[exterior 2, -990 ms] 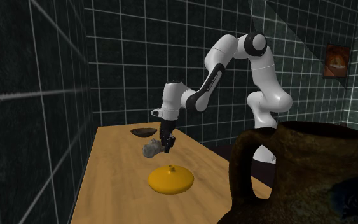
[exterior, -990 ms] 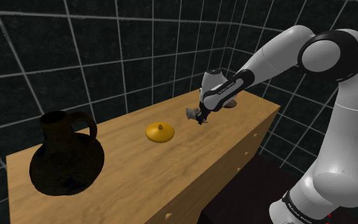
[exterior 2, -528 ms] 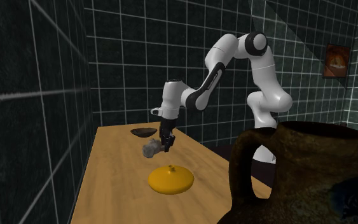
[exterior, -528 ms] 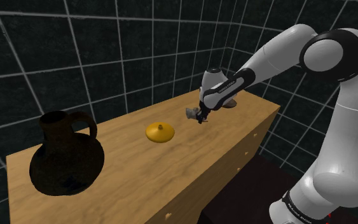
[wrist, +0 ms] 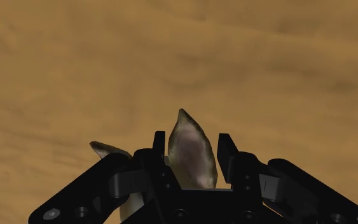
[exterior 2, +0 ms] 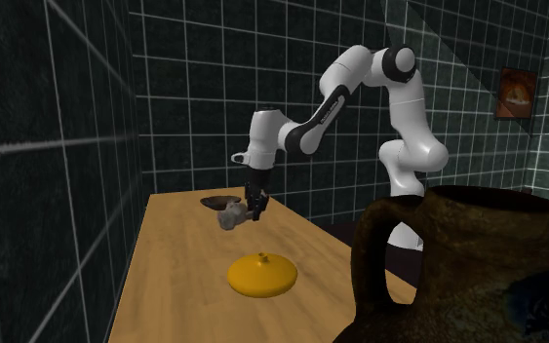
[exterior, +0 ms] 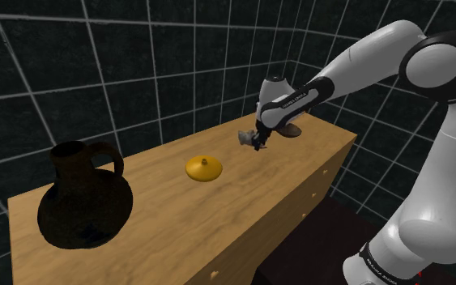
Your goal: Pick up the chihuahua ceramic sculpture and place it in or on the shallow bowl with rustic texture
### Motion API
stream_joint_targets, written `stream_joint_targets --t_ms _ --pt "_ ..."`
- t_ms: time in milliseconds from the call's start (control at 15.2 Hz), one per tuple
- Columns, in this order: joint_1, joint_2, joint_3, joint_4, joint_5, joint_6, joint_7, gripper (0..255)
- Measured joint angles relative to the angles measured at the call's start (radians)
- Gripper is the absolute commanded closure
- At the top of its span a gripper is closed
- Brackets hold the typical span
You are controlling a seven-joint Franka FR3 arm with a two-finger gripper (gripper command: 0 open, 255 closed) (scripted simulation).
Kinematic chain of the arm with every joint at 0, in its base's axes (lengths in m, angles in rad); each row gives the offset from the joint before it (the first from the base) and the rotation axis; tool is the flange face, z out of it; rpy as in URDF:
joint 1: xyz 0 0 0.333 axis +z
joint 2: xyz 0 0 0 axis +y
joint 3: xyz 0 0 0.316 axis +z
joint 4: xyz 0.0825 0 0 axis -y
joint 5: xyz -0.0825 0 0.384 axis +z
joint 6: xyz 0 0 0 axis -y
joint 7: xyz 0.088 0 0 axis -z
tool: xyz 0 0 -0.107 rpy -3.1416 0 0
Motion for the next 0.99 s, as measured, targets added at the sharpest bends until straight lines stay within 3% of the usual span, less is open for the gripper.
stream_joint_targets --t_ms 990 --pt "-0.003 -0.108 0.001 0.068 0.021 -0.173 -0.042 255"
